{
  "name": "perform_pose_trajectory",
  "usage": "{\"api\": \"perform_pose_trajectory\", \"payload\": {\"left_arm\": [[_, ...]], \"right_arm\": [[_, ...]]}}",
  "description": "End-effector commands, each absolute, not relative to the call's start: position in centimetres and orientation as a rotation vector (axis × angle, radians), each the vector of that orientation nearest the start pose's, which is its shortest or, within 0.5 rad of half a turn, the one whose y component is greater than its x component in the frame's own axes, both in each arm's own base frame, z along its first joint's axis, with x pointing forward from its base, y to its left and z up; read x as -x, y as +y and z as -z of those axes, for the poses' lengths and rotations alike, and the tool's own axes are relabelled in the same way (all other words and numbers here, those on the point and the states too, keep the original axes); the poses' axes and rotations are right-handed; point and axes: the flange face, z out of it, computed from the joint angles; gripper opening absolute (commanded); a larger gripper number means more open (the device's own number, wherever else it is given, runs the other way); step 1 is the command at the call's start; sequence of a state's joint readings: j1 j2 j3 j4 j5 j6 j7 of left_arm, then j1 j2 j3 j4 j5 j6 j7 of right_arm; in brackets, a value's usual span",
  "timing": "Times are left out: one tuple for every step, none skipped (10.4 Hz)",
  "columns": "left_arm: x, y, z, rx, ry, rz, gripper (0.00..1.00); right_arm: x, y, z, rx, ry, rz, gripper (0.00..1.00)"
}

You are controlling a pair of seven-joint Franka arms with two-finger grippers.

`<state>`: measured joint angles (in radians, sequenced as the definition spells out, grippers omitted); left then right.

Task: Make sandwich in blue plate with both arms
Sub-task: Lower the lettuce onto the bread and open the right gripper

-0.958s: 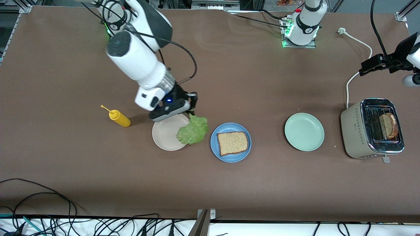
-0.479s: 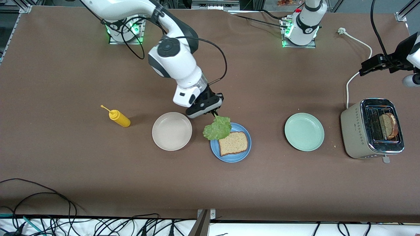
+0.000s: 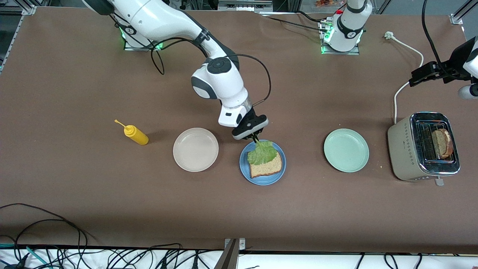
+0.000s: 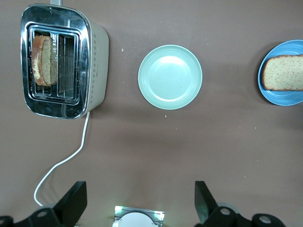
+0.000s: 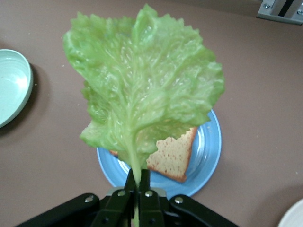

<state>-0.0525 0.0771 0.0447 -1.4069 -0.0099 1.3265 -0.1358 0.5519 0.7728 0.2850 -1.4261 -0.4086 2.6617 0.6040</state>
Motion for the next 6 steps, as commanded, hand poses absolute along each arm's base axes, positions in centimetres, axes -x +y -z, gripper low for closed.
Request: {"api": "perform_pose_trajectory", "payload": {"left_arm": [[-55.4, -0.4, -64.3, 3.089, -0.21, -0.244, 1.0], [-55.4, -0.5, -64.3, 3.09, -0.208, -0.244, 1.0], [-55.4, -0.5, -64.3, 3.09, -0.208, -0.244, 1.0], [-55.4, -0.5, -64.3, 3.09, -0.208, -0.244, 1.0], [-55.4, -0.5, -64.3, 3.09, -0.208, -0.244, 1.0], [-55.4, -0.5, -64.3, 3.09, -0.208, -0.244, 1.0]], "right_arm": [[-55.9, 55.8, -27.2, 2.768, -0.58, 0.725, 0.0], [-56.0, 56.0, -26.0, 2.774, -0.581, 0.755, 0.0], [-55.9, 56.0, -24.6, 2.772, -0.581, 0.776, 0.0], [-55.7, 56.1, -24.3, 2.776, -0.587, 0.779, 0.0], [-55.5, 56.2, -23.7, 2.781, -0.59, 0.771, 0.0], [-55.0, 56.4, -22.5, 2.797, -0.595, 0.762, 0.0]]}}
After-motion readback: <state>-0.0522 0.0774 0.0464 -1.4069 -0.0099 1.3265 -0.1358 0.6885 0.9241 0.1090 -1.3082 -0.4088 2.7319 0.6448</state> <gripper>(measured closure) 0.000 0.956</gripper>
